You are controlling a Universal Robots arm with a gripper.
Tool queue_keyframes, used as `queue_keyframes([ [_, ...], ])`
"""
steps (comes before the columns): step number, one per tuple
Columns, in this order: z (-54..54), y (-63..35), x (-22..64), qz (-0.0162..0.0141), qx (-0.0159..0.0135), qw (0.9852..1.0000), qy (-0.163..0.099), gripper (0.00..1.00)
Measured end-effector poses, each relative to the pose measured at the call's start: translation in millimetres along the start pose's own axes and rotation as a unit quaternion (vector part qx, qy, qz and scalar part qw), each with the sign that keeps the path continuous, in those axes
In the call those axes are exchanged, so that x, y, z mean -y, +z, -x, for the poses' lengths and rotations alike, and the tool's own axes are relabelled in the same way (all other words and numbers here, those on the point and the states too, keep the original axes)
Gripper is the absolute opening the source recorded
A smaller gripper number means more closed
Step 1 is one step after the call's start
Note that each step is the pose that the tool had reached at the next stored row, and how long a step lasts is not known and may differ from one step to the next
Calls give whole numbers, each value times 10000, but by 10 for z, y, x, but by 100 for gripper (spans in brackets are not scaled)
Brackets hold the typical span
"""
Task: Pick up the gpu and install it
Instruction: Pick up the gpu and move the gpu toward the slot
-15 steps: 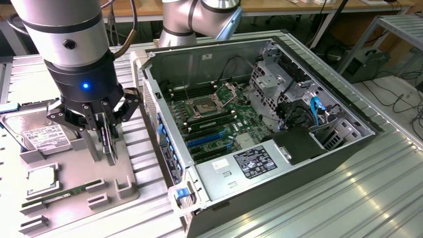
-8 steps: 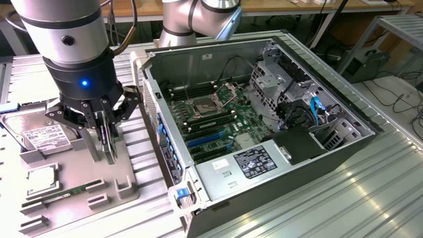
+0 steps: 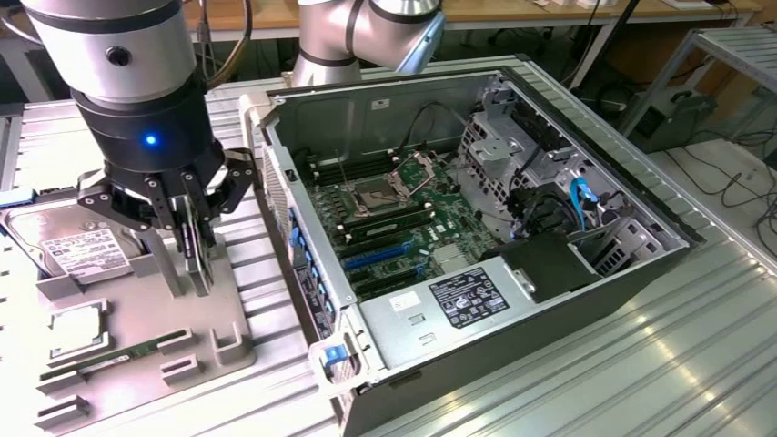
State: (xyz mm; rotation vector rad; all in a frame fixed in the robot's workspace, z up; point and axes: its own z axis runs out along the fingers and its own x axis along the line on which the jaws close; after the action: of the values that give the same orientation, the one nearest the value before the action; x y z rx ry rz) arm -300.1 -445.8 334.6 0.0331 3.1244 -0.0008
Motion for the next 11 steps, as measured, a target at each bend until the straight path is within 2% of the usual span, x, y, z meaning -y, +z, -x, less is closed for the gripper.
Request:
queue_keyframes([
  [11, 3, -178, 0, 0, 0, 10000, 0, 28],
])
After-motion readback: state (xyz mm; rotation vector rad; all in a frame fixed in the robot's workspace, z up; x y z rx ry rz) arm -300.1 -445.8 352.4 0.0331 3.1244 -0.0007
